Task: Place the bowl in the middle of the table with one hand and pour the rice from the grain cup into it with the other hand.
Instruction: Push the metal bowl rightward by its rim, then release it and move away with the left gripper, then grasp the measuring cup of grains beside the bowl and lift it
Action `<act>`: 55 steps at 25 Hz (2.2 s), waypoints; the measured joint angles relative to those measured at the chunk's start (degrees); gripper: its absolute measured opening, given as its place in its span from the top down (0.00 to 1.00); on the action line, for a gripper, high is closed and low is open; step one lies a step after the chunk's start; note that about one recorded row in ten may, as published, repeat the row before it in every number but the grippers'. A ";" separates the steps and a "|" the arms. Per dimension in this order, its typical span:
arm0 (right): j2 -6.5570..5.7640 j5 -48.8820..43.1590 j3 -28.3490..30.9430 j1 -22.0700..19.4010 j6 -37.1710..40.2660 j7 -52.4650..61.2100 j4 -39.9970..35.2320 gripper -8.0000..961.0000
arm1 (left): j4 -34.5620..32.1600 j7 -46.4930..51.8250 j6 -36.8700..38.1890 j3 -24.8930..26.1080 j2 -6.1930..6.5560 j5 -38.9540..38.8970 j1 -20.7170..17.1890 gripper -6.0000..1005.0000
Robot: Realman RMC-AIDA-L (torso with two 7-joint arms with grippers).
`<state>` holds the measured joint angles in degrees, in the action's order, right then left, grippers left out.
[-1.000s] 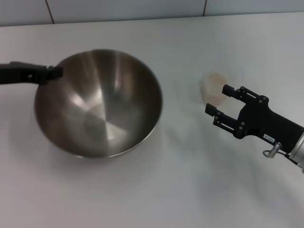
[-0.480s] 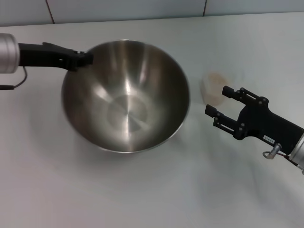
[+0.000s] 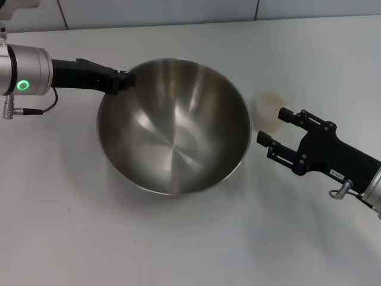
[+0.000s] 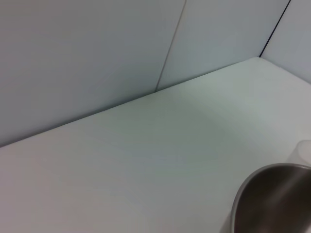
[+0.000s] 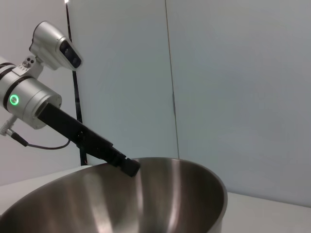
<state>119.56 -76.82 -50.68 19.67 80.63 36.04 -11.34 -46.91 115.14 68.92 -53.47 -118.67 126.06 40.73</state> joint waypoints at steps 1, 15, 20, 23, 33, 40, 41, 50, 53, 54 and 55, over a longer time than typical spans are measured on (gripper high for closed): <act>-0.01 0.00 0.00 0.05 -0.10 0.00 0.00 0.27 | 0.53 -0.76 -0.48 -0.20 0.01 -0.02 0.05 0.91; -0.03 0.00 -0.03 0.55 -0.22 0.00 0.00 0.27 | 3.12 -4.08 -4.94 -0.23 0.10 -0.17 -0.05 0.88; -0.03 0.00 0.09 0.55 0.02 0.00 0.00 0.27 | 3.79 -6.97 -4.98 -0.23 0.08 -0.45 -0.13 0.86; -0.03 0.00 0.26 0.57 0.12 0.00 -0.05 0.27 | 4.45 -10.97 -5.04 -0.23 -0.02 -4.32 -0.91 0.85; -0.03 0.00 0.50 0.88 0.01 0.00 -0.07 0.27 | 3.33 -32.79 -3.65 0.13 0.27 -26.84 -8.36 0.51; 0.03 0.00 0.59 1.29 0.09 0.00 -0.03 0.27 | 4.70 -59.26 4.32 0.00 0.27 -51.13 -16.79 0.18; 0.05 0.00 0.59 1.49 0.07 0.00 -0.02 0.27 | 4.70 -59.26 4.32 0.00 0.27 -51.13 -16.79 0.18; 0.07 0.00 0.59 2.30 -0.05 0.00 -0.03 0.27 | 6.45 -53.89 13.02 0.42 5.17 -53.48 -24.70 0.16; 0.07 0.00 0.58 2.52 -0.04 0.00 -0.14 0.27 | 6.69 -51.13 15.09 0.46 6.56 -51.66 -24.96 0.16; 0.07 0.00 0.58 2.52 -0.04 0.00 -0.14 0.27 | 7.11 -47.89 21.75 0.53 9.38 -46.47 -25.01 0.16; 0.07 0.00 0.58 2.61 -0.05 0.00 -0.16 0.27 | 6.74 -47.17 27.85 1.27 10.59 -42.59 -25.07 0.16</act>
<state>119.62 -76.82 -50.10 22.28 80.58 36.03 -11.50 -40.17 67.97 96.77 -52.20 -108.08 83.47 15.66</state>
